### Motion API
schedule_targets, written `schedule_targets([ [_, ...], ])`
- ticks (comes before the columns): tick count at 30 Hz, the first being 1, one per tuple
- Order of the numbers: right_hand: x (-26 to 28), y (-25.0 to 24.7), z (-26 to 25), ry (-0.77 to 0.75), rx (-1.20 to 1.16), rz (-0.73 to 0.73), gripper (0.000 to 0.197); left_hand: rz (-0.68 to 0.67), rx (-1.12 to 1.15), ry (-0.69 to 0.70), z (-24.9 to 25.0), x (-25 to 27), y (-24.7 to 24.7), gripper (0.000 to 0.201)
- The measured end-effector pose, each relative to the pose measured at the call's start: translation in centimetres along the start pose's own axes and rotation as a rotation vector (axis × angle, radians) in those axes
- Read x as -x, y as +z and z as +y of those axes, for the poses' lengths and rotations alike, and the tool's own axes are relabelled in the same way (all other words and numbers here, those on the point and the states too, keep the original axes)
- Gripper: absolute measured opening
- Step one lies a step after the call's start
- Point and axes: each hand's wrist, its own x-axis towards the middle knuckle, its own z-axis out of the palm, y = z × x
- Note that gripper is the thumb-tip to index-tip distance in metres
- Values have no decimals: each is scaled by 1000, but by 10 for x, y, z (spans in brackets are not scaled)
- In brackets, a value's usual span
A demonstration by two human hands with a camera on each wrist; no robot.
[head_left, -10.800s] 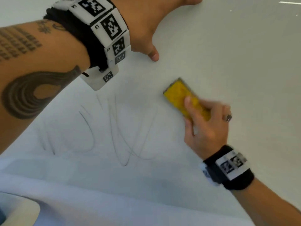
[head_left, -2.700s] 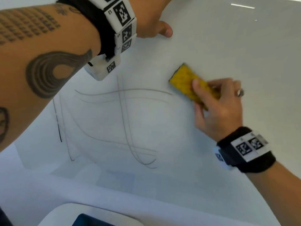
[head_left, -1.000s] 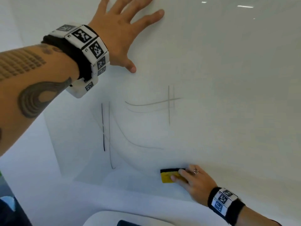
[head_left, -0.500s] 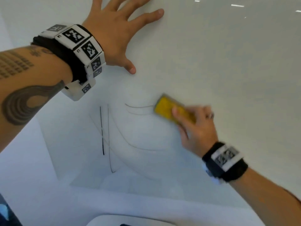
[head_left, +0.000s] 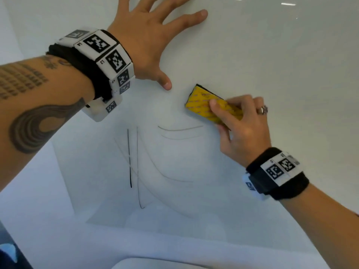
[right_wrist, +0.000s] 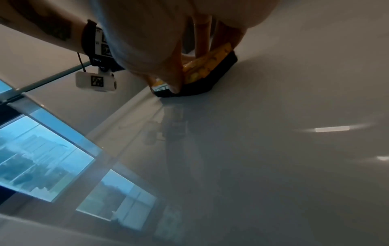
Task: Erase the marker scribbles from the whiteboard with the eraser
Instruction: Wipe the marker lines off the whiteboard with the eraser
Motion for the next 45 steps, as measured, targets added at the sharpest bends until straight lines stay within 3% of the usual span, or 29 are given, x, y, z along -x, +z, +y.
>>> schedule_targets([
  [2, 22, 8, -18, 59, -21, -13, 41, 5, 3, 5, 0, 0, 1, 140],
  [4, 80, 23, -39, 76, -80, -220, 29, 6, 18, 9, 0, 1, 1, 139],
  [6, 147, 28, -56, -126, -98, -466, 29, 2, 36, 15, -1, 1, -1, 139],
  [8, 183, 28, -54, -382, -47, -566, 42, 3, 50, 17, -1, 2, -1, 138],
  [10, 157, 27, -39, -402, -43, -457, 43, 6, 45, 16, -3, 2, 2, 138],
  [13, 56, 18, -25, -190, 8, -149, 50, 11, 46, 19, -4, 1, 4, 137],
  [16, -3, 11, -14, -29, 34, 8, 46, 15, 28, 24, -5, 1, 2, 136],
  [19, 41, 32, -40, -19, 4, 2, 47, -4, 9, 46, -12, 0, -1, 135],
  [23, 158, 60, -78, -277, -45, -339, 45, -44, -15, 81, -21, 0, -9, 140],
  [25, 172, 64, -80, -352, -61, -428, 44, -41, -16, 78, -23, 2, -7, 141],
  [28, 121, 60, -75, -352, -81, -377, 43, -48, 10, 73, -21, 2, -6, 139],
  [33, -26, 33, -47, -84, -13, -11, 44, -15, 17, 64, -20, 1, -2, 132],
  [35, -33, 35, -52, -55, 1, 7, 47, -9, 23, 75, -19, 0, -1, 131],
  [38, 36, 52, -72, -144, -36, -86, 46, -27, 22, 59, -18, 2, -4, 132],
  [42, 172, 62, -74, -356, -85, -413, 47, -116, 119, -8, -15, 8, -11, 121],
  [45, 248, 54, -70, -486, -49, -614, 38, -344, 240, -175, -9, 6, -7, 100],
])
